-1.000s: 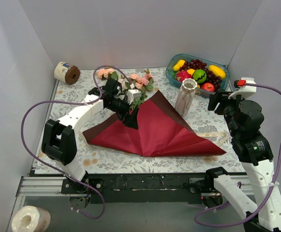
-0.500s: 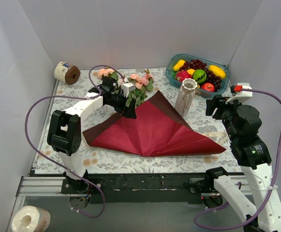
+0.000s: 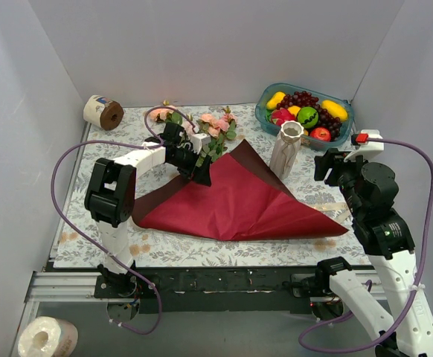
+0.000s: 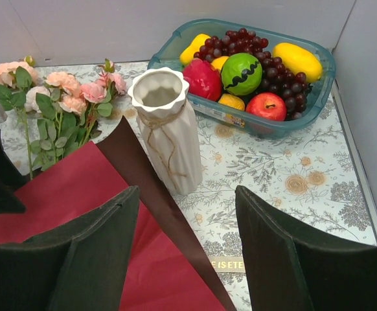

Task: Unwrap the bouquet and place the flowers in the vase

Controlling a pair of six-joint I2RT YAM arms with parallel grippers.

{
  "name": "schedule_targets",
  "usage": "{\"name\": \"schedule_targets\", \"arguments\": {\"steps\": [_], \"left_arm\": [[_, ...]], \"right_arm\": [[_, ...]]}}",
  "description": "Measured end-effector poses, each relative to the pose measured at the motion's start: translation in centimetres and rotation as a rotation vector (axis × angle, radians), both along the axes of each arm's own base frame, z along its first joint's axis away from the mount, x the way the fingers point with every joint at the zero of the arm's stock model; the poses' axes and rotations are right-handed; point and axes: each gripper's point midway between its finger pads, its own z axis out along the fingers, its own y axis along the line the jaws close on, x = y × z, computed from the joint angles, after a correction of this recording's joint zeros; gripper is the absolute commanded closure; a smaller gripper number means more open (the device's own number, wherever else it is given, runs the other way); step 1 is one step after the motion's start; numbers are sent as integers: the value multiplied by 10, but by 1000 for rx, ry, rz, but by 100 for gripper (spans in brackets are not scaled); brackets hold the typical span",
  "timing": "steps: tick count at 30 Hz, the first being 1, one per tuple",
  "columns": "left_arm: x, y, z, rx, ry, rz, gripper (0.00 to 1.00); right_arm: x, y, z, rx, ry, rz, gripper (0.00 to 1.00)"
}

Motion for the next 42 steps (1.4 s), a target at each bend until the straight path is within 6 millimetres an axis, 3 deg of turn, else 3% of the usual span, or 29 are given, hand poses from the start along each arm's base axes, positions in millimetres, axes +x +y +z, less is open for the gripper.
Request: {"name": "schedule_targets", "arguments": {"steps": [9,16,20,21,27,30,31,33,35,42], "left_arm": [[5,0,0,0,-26,4,2],[-4,-2,1,-19,-2,-31,15],[-18,-1,0,-29,33,-78,29],[-20,-1,0,-31,37,-85,38],[-28,0,0,-33,54,-117,51],[-29,0,0,-34,55,-121,66],[-29,0,0,-33,54,-122,79],[-29,0,0,-33,53,-122,95],[-28,0,0,-31,50,-121,99],[-26,1,-1,-24,38,-120,97]], "right_arm": [[1,3,-5,4,11,11,31],[1,3,-6,8,14,8,32],[5,3,-10,14,33,2,32],[6,4,-11,14,38,2,33],[9,5,-15,15,53,1,33],[9,5,-15,15,54,1,33],[9,5,-15,15,54,2,33],[9,5,-15,15,54,2,33],[9,5,-15,15,54,2,33],[8,9,-15,19,54,24,33]]}}
